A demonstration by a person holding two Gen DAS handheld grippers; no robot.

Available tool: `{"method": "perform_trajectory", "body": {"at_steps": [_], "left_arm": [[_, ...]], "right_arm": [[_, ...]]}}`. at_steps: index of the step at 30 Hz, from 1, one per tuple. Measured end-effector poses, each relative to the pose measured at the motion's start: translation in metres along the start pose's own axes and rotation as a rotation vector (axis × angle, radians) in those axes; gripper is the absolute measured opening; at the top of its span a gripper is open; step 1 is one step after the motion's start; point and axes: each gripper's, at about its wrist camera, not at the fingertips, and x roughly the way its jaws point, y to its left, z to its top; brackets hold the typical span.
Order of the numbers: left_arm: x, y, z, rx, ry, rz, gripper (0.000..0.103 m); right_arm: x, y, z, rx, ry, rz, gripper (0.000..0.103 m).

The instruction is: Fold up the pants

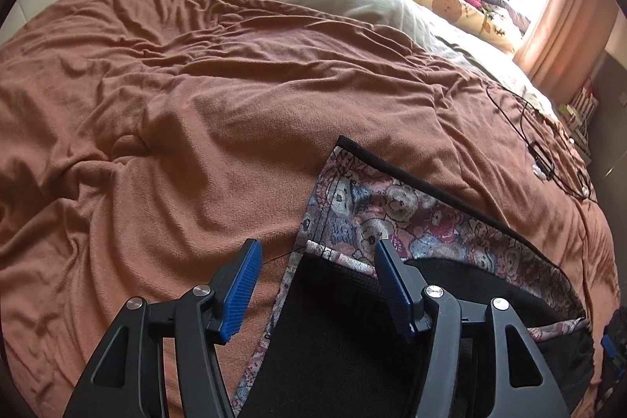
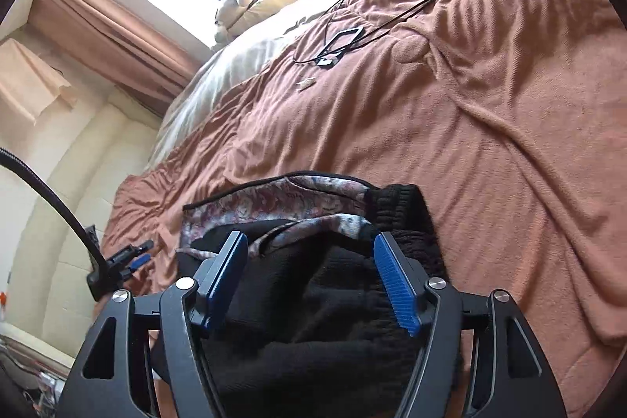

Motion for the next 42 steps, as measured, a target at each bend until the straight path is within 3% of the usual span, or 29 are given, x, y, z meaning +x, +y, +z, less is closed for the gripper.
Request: {"method": "perform_trajectory", "body": {"at_steps": [5, 9, 17, 19, 20, 27, 31, 37, 42], "left_arm": [[0.007, -0.004, -0.002, 0.102, 0.038, 0.001, 0.062], [0.011, -0.005, -0.004, 0.135, 0.051, -0.021, 0.062], [0.026, -0.011, -0.012, 0.229, 0.078, 0.0, 0.062], [0.03, -0.012, -0.013, 0.24, 0.077, 0.0, 0.062], [0.033, -0.012, -0.013, 0.243, 0.079, 0.001, 0.062], [0.055, -0.015, -0.018, 0.288, 0.103, 0.023, 0.061], [0.063, -0.019, -0.024, 0.318, 0.111, 0.019, 0.058], [0.065, -0.026, -0.031, 0.367, 0.075, 0.023, 0.044], [0.068, -0.024, -0.027, 0.358, 0.073, 0.002, 0.043]], "right_arm": [[-0.015, -0.002, 0.001, -0.069, 0.014, -0.163, 0.066], [-0.002, 0.001, 0.0, -0.098, 0.057, -0.224, 0.066], [0.038, 0.011, -0.006, -0.163, 0.125, -0.265, 0.066], [0.046, 0.012, -0.005, -0.169, 0.13, -0.262, 0.056], [0.048, 0.014, -0.006, -0.182, 0.133, -0.263, 0.045], [0.045, 0.027, -0.012, -0.276, 0.094, -0.326, 0.025], [0.045, 0.025, -0.013, -0.261, 0.091, -0.32, 0.024], [0.042, 0.028, -0.014, -0.283, 0.082, -0.335, 0.022], [0.042, 0.027, -0.015, -0.276, 0.083, -0.335, 0.022]]}}
